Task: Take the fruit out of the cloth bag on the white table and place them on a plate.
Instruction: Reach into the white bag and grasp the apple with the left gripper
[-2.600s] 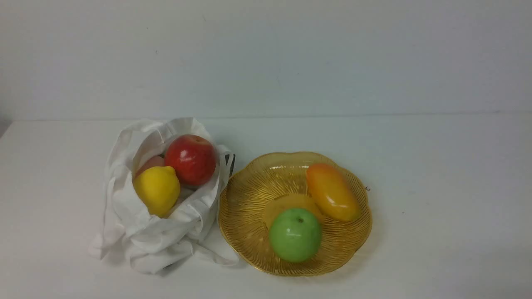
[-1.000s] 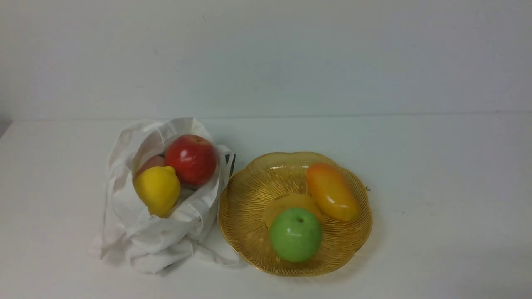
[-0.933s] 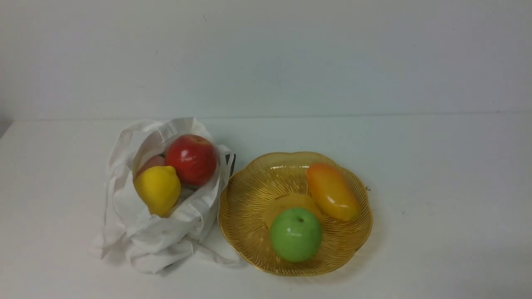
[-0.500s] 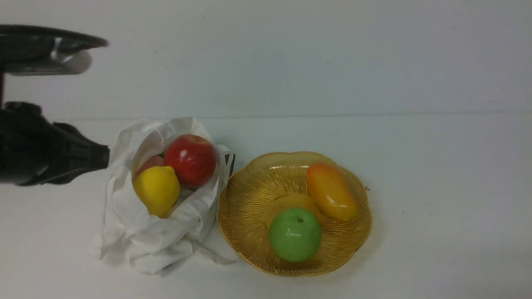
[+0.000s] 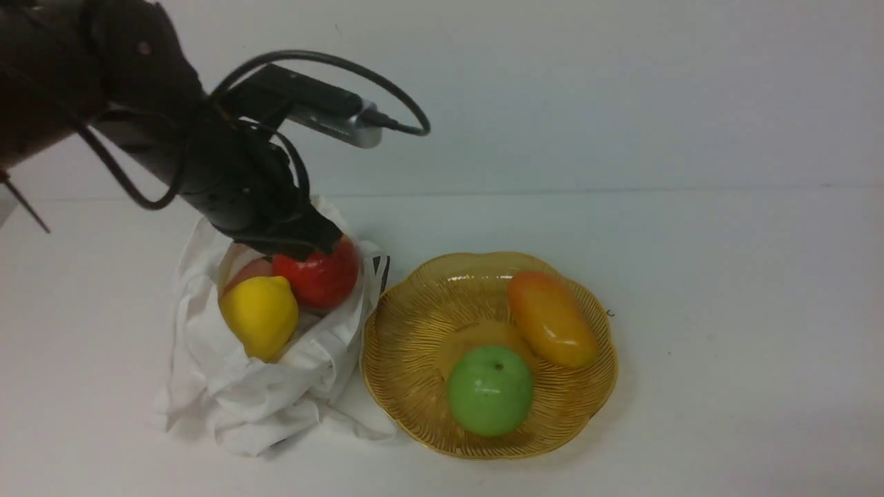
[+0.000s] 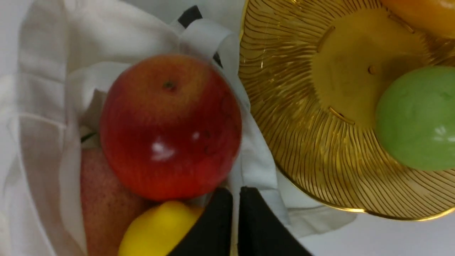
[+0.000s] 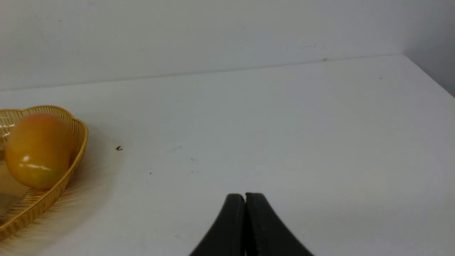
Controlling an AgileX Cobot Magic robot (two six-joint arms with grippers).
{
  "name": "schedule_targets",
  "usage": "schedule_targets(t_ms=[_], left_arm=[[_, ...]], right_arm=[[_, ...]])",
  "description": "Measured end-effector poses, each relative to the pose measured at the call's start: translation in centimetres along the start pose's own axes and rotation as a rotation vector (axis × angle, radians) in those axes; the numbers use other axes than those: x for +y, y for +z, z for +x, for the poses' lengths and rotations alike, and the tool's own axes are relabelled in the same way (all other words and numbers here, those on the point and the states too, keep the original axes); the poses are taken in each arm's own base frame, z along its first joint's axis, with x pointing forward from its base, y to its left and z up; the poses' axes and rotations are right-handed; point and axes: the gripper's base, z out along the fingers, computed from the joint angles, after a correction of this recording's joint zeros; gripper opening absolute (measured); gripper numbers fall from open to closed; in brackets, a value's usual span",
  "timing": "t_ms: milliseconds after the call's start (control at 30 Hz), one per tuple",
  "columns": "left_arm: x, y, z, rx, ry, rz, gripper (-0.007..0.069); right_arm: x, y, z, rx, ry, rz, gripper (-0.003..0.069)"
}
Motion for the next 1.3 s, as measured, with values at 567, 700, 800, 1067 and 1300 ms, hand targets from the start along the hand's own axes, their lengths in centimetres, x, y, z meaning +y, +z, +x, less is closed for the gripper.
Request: schedule_targets(t_ms=[567, 700, 800, 1067, 1300], left_arm=[[1.3, 4.1, -1.4, -0.048, -0.004, -0.117, 0.0682], [1.3, 5.0, -1.3, -0.031, -0.021, -0.108, 0.0683], [1.4, 5.8, -1.2, -0.015, -0.036, -0.103, 0.0683], [1.4, 6.7, -1.1, 0.010, -0.124, -0.096, 0.0594], [1.3, 6.3, -0.7, 0.046, -0.157, -0.092, 0.0587]], right_arm=[[0.0, 0.0, 0.0, 0.000, 0.000, 0.000, -0.0013], [0.0, 0.0, 0.0, 0.000, 0.000, 0.000, -0.0013], [0.0, 0.0, 0.0, 0.000, 0.000, 0.000, -0.0013], [0.0, 0.0, 0.0, 0.000, 0.000, 0.000, -0.0013], [0.0, 0.0, 0.0, 0.000, 0.000, 0.000, -0.0013]])
